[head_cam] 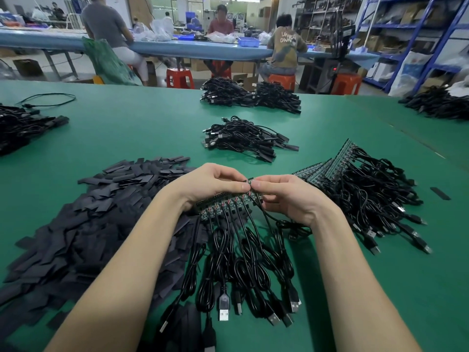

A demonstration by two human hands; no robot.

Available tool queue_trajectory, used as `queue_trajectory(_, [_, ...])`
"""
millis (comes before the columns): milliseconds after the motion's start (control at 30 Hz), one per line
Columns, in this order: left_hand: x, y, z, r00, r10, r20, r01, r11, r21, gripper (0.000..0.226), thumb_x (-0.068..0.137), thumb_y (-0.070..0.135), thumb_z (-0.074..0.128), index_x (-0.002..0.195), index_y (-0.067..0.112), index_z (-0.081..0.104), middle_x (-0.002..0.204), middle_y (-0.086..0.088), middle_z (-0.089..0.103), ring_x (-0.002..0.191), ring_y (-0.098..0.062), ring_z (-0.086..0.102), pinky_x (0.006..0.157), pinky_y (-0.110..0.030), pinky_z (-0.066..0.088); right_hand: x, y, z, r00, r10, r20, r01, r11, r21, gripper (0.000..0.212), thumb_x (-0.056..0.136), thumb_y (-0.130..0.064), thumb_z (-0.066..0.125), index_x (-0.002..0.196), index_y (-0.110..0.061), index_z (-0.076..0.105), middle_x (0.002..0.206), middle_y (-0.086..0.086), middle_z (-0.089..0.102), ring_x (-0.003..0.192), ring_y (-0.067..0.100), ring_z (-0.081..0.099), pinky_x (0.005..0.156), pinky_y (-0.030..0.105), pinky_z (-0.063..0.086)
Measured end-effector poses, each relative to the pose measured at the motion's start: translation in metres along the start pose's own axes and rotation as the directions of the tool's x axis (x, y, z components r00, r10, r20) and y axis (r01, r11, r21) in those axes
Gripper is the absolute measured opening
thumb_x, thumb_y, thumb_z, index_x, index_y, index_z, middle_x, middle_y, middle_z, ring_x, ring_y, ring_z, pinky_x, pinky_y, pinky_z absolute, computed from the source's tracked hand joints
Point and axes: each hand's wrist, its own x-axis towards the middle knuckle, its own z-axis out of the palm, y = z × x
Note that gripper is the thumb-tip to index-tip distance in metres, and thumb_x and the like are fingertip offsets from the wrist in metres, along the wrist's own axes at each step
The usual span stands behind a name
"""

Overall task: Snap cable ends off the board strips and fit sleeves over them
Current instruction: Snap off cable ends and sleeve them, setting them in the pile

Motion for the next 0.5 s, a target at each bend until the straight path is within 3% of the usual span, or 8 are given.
queue_trajectory(133, [0.000, -0.001, 0.002, 0.999, 0.031, 0.030, -0.029, 0.997, -0.070, 0.033, 0.061, 0.051, 0.085, 0.086, 0.029, 0.079, 0.092, 0.006, 0.076, 0.084, -0.003, 0.067, 0.090, -0.029, 0.043, -0.002, 0.002, 0.001, 0.999, 0.031, 0.043, -0.034, 0.996, 0.088, 0.024, 0.075, -0.017, 0.075, 0.097, -0.007, 0.073, 0.062, -0.008, 0.059, 0.052, 0.002, 0.048, 0.053, 0.017, 0.049])
queue_trajectory(233, [0.000, -0.002, 0.002, 0.997, 0.059, 0.047, -0.052, 0.989, -0.139, 0.023, 0.065, 0.046, 0.083, 0.083, 0.031, 0.078, 0.079, 0.013, 0.071, 0.059, 0.004, 0.057, 0.063, -0.028, 0.036, -0.004, 0.002, 0.005, 0.995, 0.049, 0.087, -0.068, 0.969, 0.236, 0.018, 0.078, -0.013, 0.070, 0.095, -0.007, 0.073, 0.064, -0.004, 0.069, 0.052, 0.002, 0.059, 0.050, 0.015, 0.050])
queue_trajectory(333, [-0.001, 0.000, 0.003, 0.996, 0.093, 0.004, -0.092, 0.984, -0.156, 0.019, 0.071, 0.042, 0.087, 0.083, 0.030, 0.079, 0.077, 0.013, 0.071, 0.050, 0.006, 0.050, 0.046, -0.013, 0.035, -0.007, -0.002, 0.003, 0.997, 0.029, 0.068, -0.046, 0.963, 0.264, 0.015, 0.075, -0.014, 0.073, 0.090, -0.013, 0.074, 0.072, -0.003, 0.071, 0.061, 0.007, 0.059, 0.051, 0.016, 0.052])
queue_trajectory(400, [-0.001, 0.004, 0.002, 0.997, 0.072, -0.022, -0.074, 0.994, -0.078, 0.013, 0.077, 0.038, 0.084, 0.087, 0.031, 0.079, 0.087, 0.013, 0.076, 0.067, 0.006, 0.065, 0.058, -0.004, 0.043, -0.010, -0.008, -0.001, 1.000, 0.003, 0.011, -0.005, 0.978, 0.210, 0.022, 0.073, -0.016, 0.076, 0.094, -0.016, 0.070, 0.071, -0.005, 0.067, 0.061, 0.007, 0.059, 0.053, 0.016, 0.051])
queue_trajectory(500, [0.000, 0.006, 0.003, 0.997, 0.033, -0.070, -0.016, 0.971, 0.237, 0.026, 0.083, 0.043, 0.078, 0.107, 0.034, 0.073, 0.105, 0.014, 0.075, 0.096, 0.001, 0.069, 0.091, -0.021, 0.052, -0.016, -0.018, -0.008, 0.999, -0.054, -0.008, 0.054, 0.975, 0.213, 0.023, 0.069, -0.014, 0.084, 0.088, -0.018, 0.072, 0.075, -0.002, 0.066, 0.062, 0.010, 0.064, 0.052, 0.017, 0.051])
